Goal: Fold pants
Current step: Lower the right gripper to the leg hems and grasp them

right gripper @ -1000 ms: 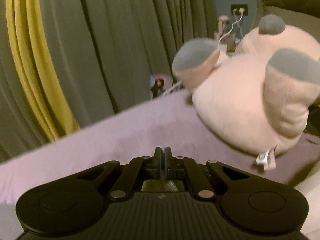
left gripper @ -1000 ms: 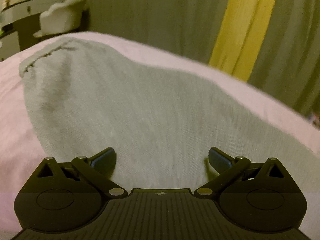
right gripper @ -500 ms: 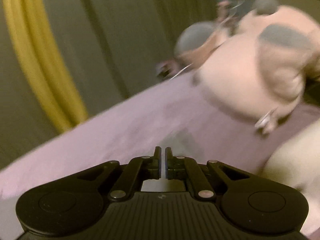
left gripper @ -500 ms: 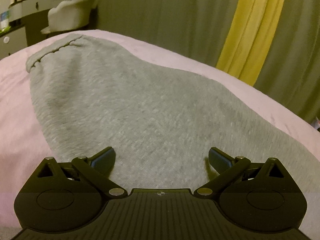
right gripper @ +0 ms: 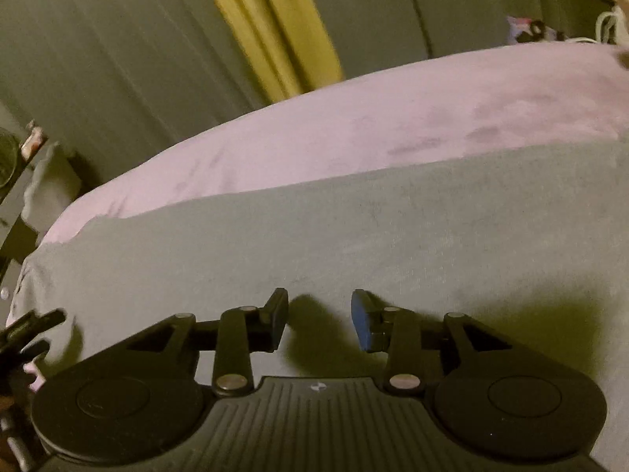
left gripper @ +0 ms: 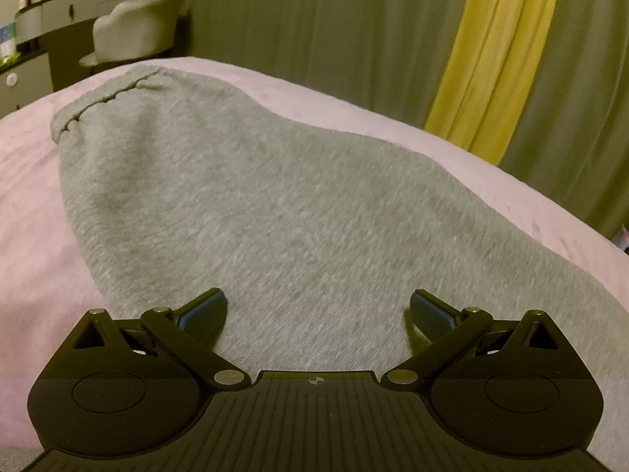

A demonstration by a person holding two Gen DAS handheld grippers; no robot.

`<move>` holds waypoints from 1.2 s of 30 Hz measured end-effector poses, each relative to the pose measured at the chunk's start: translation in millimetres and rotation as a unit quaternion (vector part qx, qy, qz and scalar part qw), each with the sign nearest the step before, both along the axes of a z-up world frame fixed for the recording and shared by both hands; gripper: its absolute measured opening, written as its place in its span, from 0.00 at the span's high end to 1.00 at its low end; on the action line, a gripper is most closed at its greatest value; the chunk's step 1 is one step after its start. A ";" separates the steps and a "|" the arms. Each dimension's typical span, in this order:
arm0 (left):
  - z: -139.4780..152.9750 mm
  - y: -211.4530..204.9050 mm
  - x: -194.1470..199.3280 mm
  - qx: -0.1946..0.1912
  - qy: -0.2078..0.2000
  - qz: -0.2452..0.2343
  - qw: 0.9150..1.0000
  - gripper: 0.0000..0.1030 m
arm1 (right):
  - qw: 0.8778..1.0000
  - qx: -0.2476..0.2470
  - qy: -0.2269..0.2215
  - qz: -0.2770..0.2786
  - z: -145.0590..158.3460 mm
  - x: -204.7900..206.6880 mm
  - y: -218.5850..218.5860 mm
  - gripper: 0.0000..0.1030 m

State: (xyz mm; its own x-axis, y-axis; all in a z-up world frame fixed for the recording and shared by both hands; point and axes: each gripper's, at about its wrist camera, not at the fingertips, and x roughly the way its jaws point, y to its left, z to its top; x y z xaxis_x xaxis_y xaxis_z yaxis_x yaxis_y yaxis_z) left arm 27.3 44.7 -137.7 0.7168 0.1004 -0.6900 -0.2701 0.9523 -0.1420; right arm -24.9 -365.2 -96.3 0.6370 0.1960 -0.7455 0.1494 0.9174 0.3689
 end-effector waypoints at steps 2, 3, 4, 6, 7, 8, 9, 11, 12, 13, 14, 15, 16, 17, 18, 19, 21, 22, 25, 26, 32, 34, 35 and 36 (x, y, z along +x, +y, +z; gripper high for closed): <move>-0.5 0.5 0.3 -0.001 0.001 0.000 1.000 0.00 | 1.000 0.012 -0.006 -0.024 -0.8 2.6 -32.9 0.66; -0.8 0.5 0.3 -0.001 0.002 0.000 1.000 0.00 | 0.999 0.009 -0.007 -0.042 0.4 2.0 -50.2 0.66; -1.2 0.4 0.4 -0.001 0.002 0.001 1.000 0.00 | 0.998 0.002 -0.008 -0.070 1.8 1.0 -71.1 0.66; -1.5 -0.1 0.4 0.001 0.003 0.000 1.000 0.00 | 0.989 -0.018 -0.006 -0.144 7.6 -5.0 -109.1 0.66; -1.9 0.0 0.5 0.001 0.004 0.000 1.000 0.00 | 0.981 -0.064 0.004 -0.183 14.0 -8.0 -121.1 0.66; -2.0 0.0 0.8 0.001 0.004 0.001 1.000 0.00 | 0.968 -0.133 0.018 -0.214 21.4 -10.9 -128.4 0.60; -2.2 -0.1 0.8 0.002 0.004 0.001 1.000 0.00 | 0.954 -0.186 0.027 -0.234 27.2 -14.4 -132.3 0.52; -2.8 -0.4 0.9 0.003 0.005 0.001 1.000 0.00 | 0.951 -0.177 0.008 -0.255 39.5 -36.7 -141.3 0.34; -2.9 -0.6 1.0 0.004 0.006 0.000 1.000 0.00 | 0.957 -0.145 -0.008 -0.251 43.2 -48.4 -142.4 0.26; -3.0 -0.8 1.0 0.005 0.006 0.000 1.000 0.00 | 0.964 -0.112 -0.020 -0.240 45.1 -59.2 -139.2 0.24; -3.1 -1.0 1.1 0.006 0.007 0.000 1.000 0.00 | 0.969 -0.091 -0.029 -0.228 45.1 -70.6 -129.6 0.21; -3.2 -1.2 1.0 0.008 0.007 -0.001 1.000 0.00 | 0.973 -0.076 -0.034 -0.215 44.4 -79.6 -124.6 0.16; -3.3 -1.2 1.0 0.008 0.008 -0.001 1.000 0.00 | 0.978 -0.053 -0.037 -0.197 39.5 -88.3 -120.4 0.13; -3.4 -1.1 1.0 0.009 0.008 -0.002 1.000 0.00 | 0.982 -0.033 -0.031 -0.184 35.6 -93.8 -121.6 0.07; -3.3 -1.1 0.7 0.009 0.009 -0.002 1.000 0.00 | 0.983 -0.023 -0.019 -0.182 28.2 -96.1 -118.9 0.06; -3.3 -1.0 0.4 0.009 0.009 -0.003 1.000 0.00 | 0.981 -0.025 0.003 -0.191 19.2 -99.2 -122.1 0.06; -3.4 -1.0 0.1 0.010 0.010 -0.003 1.000 0.00 | 0.978 -0.025 0.030 -0.205 3.5 -102.4 -130.0 0.04; -3.5 -1.4 0.0 0.011 0.011 -0.002 1.000 0.00 | 0.979 -0.027 0.018 -0.203 2.9 -105.3 -127.0 0.04; -4.5 -3.7 0.8 0.018 0.015 -0.004 1.000 0.00 | 0.977 -0.061 0.040 -0.202 2.1 -95.6 -117.1 0.04; -5.0 -4.7 1.1 0.022 0.017 -0.005 1.000 0.00 | 0.975 -0.081 0.048 -0.200 0.2 -91.0 -112.6 0.04; -6.0 -4.9 0.0 0.026 0.021 -0.009 0.999 0.00 | 0.960 -0.197 0.125 -0.156 -13.1 -61.2 -81.3 0.04; -5.8 -3.6 -0.2 0.022 0.021 -0.008 1.000 0.00 | 0.956 -0.215 0.135 -0.148 -11.0 -60.9 -78.6 0.04; -5.7 -3.1 -0.4 0.020 0.021 -0.008 1.000 0.00 | 0.952 -0.226 0.144 -0.151 -9.7 -58.2 -78.3 0.04; -5.6 -2.4 -0.5 0.018 0.020 -0.008 1.000 0.00 | 0.943 -0.245 0.152 -0.167 -6.9 -55.6 -75.9 0.04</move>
